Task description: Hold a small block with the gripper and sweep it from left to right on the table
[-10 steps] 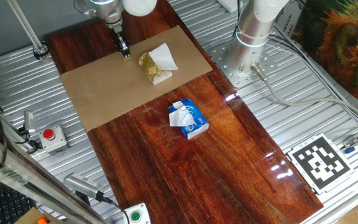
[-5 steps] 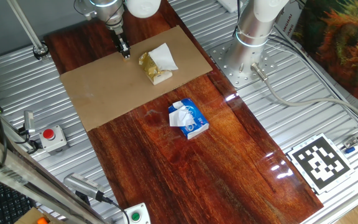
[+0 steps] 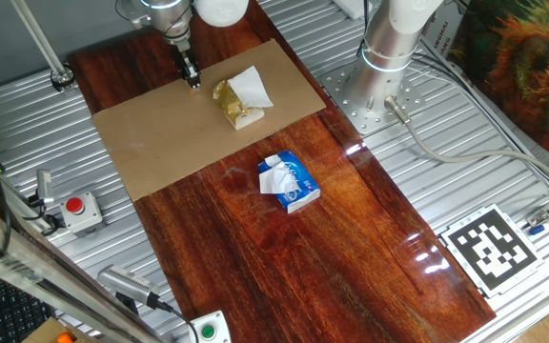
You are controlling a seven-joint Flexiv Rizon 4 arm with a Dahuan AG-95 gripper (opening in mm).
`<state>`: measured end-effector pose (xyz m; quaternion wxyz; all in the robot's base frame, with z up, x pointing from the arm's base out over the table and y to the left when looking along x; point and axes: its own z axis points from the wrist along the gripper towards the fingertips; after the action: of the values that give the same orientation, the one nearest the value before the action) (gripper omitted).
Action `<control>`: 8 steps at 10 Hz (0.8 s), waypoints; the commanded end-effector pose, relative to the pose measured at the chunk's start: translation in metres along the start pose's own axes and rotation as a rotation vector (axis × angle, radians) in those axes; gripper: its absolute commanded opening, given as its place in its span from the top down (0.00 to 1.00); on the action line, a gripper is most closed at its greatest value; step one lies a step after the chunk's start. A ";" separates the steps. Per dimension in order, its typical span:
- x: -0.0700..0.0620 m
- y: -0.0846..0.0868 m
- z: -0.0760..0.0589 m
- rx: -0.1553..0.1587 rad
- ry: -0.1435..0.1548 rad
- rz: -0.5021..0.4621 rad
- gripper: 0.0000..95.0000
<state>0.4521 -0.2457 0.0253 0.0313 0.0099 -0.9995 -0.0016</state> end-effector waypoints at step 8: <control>0.001 0.000 0.004 -0.002 0.010 0.002 0.00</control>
<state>0.4513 -0.2445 0.0213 0.0392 0.0093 -0.9992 -0.0050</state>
